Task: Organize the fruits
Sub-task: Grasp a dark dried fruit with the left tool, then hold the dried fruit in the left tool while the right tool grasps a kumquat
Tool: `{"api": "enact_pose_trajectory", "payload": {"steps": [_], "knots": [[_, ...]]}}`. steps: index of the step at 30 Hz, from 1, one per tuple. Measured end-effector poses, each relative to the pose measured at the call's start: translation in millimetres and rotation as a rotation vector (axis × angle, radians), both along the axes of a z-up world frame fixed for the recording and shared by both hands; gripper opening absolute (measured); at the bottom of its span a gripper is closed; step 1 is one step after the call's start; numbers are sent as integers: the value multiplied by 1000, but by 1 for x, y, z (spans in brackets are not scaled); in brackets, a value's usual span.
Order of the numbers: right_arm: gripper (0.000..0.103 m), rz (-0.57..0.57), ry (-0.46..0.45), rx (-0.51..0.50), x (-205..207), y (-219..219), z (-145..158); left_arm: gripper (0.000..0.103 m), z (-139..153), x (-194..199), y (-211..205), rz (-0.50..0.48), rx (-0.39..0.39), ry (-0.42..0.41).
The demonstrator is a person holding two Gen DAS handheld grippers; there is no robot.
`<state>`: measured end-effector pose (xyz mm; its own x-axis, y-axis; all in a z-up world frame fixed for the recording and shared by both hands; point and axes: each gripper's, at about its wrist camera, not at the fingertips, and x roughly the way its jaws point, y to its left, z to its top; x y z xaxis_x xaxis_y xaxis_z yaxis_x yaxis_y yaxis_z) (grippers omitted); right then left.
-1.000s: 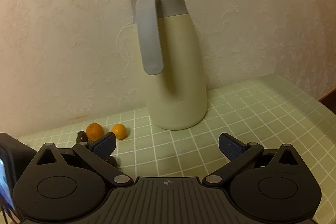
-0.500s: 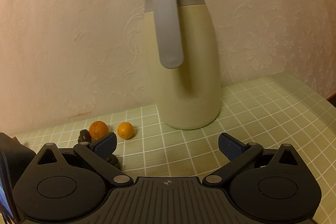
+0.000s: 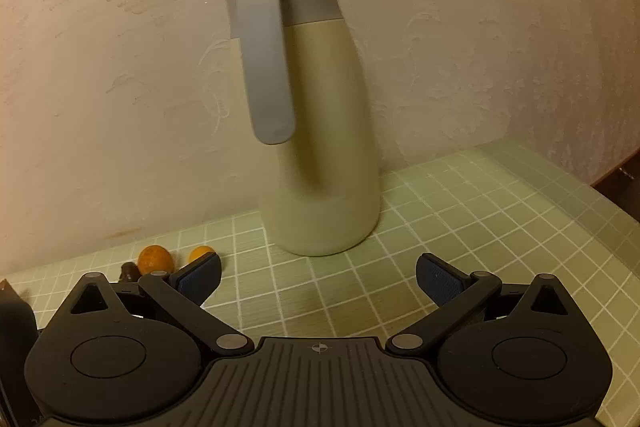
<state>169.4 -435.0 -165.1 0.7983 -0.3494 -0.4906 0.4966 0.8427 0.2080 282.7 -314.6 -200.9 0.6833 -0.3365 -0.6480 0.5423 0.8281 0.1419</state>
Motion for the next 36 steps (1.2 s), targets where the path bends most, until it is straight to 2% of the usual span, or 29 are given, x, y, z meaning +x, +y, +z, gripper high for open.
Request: {"api": "enact_pose_trajectory", "payload": {"steps": [5, 12, 23, 36], "knots": [[103, -3, 4, 7, 1, -2, -1, 27, 0, 3, 1, 19, -8, 5], [103, 16, 11, 11, 8, 3, -2, 27, 0, 8, 9, 51, -15, 2], [103, 65, 31, 7, 32, 27, -7, 26, 1, 27, 53, 242, -23, -9], [103, 116, 57, 11, 66, 54, -15, 26, 8, 37, 98, 357, -39, -28]]}}
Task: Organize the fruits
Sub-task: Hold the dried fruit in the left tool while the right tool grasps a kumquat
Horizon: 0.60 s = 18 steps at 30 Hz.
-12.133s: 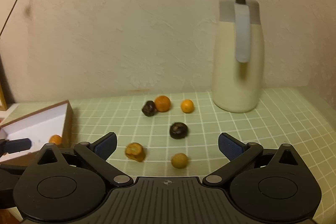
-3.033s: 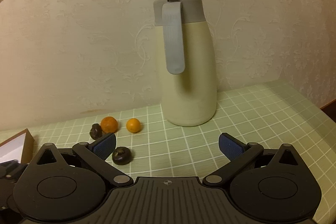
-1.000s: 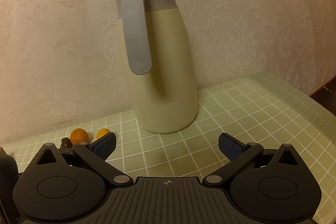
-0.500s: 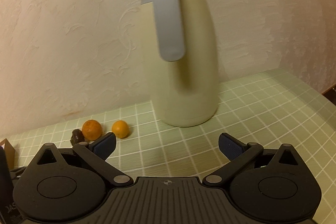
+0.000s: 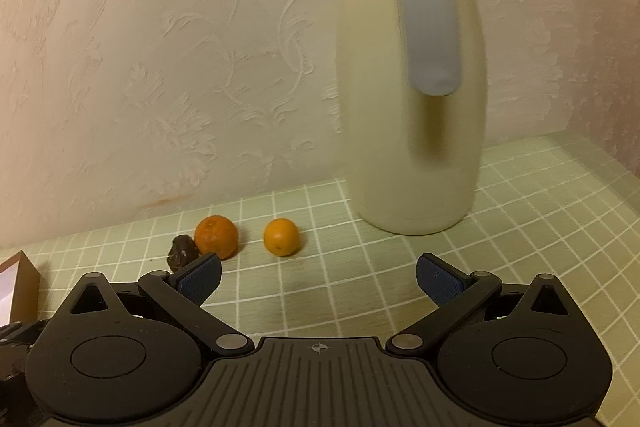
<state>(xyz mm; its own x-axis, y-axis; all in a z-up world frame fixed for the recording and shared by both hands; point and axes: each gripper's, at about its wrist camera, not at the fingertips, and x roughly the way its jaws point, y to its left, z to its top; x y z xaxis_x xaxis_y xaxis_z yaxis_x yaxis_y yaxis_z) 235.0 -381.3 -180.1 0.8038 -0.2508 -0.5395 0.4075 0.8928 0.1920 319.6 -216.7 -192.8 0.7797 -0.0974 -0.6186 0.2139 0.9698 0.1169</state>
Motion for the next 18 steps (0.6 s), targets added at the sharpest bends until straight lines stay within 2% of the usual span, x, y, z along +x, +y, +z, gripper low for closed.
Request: {"api": "enact_pose_trajectory", "payload": {"steps": [9, 11, 12, 13, 18], "knots": [[102, 11, 13, 21, 43, -4, -4, 26, 11, 4, 20, 45, 0, -42], [93, 7, 21, 20, 53, -7, -6, 26, 12, 5, 24, 56, 1, -49], [76, 10, 33, 24, 58, -8, -8, 26, 13, 5, 25, 61, 4, -53], [66, 12, 46, 33, 63, -10, -10, 26, 13, 5, 27, 67, 9, -59], [65, -3, 81, 67, 80, -18, -23, 26, 14, 9, 35, 81, 5, -59]]}}
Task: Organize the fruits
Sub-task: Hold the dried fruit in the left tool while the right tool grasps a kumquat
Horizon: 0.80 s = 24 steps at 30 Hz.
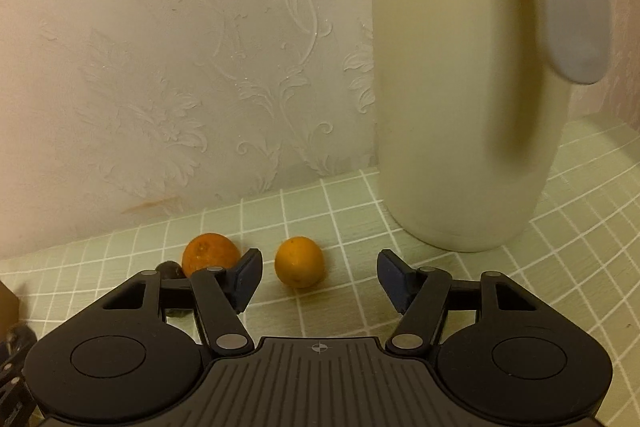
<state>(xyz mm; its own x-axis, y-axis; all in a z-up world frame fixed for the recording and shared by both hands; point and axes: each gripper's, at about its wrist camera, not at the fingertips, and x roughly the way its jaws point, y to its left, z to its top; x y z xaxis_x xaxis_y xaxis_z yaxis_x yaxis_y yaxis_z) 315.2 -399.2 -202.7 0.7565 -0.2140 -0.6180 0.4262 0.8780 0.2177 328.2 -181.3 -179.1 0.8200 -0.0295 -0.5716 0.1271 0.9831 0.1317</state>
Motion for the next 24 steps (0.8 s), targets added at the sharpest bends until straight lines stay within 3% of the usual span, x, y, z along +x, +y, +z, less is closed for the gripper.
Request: {"api": "enact_pose_trajectory", "payload": {"steps": [12, 22, 24], "knots": [[64, -18, 55, -1, 25, -3, -20, 26, 2, 3, 13, 17, -13, 5], [33, 27, 47, -25, 20, 7, -19, 26, 2, -1, 9, -24, -16, 19], [32, 40, 50, -33, 19, 9, -18, 26, 3, -2, 7, -33, -18, 20]]}}
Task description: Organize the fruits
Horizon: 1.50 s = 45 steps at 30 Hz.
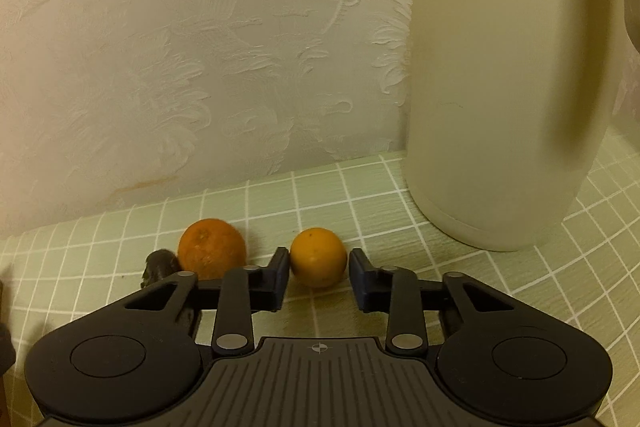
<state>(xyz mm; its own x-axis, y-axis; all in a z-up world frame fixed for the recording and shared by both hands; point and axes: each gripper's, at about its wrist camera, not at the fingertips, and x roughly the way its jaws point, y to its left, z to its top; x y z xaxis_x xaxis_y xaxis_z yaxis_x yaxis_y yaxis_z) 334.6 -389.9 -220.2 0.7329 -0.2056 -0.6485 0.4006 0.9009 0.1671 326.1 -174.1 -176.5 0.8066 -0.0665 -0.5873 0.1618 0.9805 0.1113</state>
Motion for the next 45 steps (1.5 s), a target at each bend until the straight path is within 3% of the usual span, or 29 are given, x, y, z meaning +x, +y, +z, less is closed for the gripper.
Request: {"api": "enact_pose_trajectory", "payload": {"steps": [20, 30, 38, 45], "knots": [[32, 29, 10, -4, 2, -1, 0, 26, 2, -5, 0, -29, -11, 2], [32, 48, -11, -62, -29, 14, 16, 26, 14, -19, 3, -70, -16, -18], [32, 132, -80, -92, -68, 58, 48, 26, 46, -49, 28, -67, -2, -74], [32, 273, -169, -50, -89, 129, 72, 26, 74, -72, 90, 35, 28, -115]]}}
